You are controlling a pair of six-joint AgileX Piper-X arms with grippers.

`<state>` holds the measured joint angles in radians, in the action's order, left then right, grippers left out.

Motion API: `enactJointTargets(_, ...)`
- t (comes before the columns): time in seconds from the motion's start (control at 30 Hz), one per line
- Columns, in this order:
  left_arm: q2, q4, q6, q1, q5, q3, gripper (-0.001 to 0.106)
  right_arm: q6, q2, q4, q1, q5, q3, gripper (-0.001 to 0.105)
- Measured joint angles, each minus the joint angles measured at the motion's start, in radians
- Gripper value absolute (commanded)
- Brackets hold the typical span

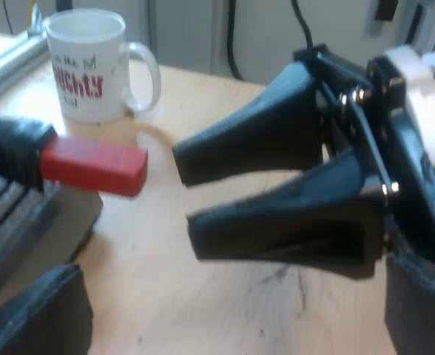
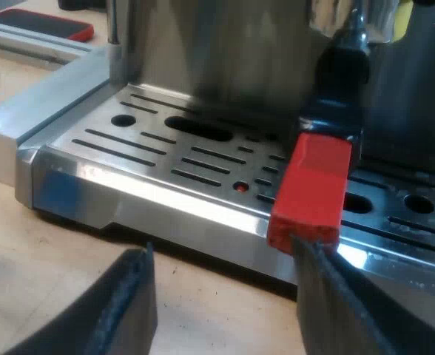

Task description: Grind coffee beans and then tamp

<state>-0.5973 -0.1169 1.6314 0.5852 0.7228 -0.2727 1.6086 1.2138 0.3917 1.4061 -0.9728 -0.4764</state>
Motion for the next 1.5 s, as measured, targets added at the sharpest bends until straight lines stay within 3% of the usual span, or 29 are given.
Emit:
enactJointTargets(0.27, 0.195, -0.075, 0.000, 0.000, -0.013, 0.000, 0.082, -0.015, -0.080, -0.083, 0.064, -0.118, -0.001, 0.048)
enactJointTargets(0.43, 0.268, -0.154, 0.000, 0.000, -0.013, 0.000, 0.082, -0.015, -0.140, -0.148, 0.064, -0.126, -0.028, 0.061)
enactJointTargets(0.6, 0.322, -0.172, 0.000, 0.000, -0.038, 0.000, 0.082, -0.021, -0.173, -0.329, 0.064, -0.116, -0.127, 0.064)
enactJointTargets(0.67, 0.322, -0.172, 0.000, 0.000, -0.044, 0.000, 0.082, -0.068, -0.170, -0.415, 0.058, -0.113, -0.179, 0.064)
enactJointTargets(0.83, 0.322, -0.172, 0.000, 0.000, -0.047, 0.000, 0.082, -0.284, -0.161, -0.686, -0.047, 0.065, -0.324, 0.064)
enactJointTargets(0.93, 0.322, -0.172, 0.000, 0.000, -0.047, 0.000, 0.082, -0.308, -0.126, -0.841, -0.119, 0.187, -0.388, 0.064)
enactJointTargets(1.0, 0.322, -0.172, 0.000, 0.000, -0.047, 0.000, 0.082, -0.309, -0.120, -0.874, -0.134, 0.207, -0.403, 0.064)
enactJointTargets(1.03, 0.322, -0.172, 0.000, 0.000, -0.047, 0.000, 0.082, -0.315, -0.077, -0.966, -0.191, 0.280, -0.455, 0.064)
enactJointTargets(1.23, 0.322, -0.172, 0.000, 0.000, -0.047, 0.000, 0.082, -0.315, -0.030, -1.000, -0.262, 0.361, -0.506, 0.064)
enactJointTargets(1.27, 0.322, -0.172, 0.000, 0.000, -0.047, 0.000, 0.082, -0.315, -0.002, -1.000, -0.307, 0.435, -0.520, 0.064)
enactJointTargets(1.5, 0.322, -0.199, 0.000, 0.000, -0.049, 0.000, 0.082, -0.329, 0.041, -0.996, -0.392, 0.554, -0.520, 0.064)
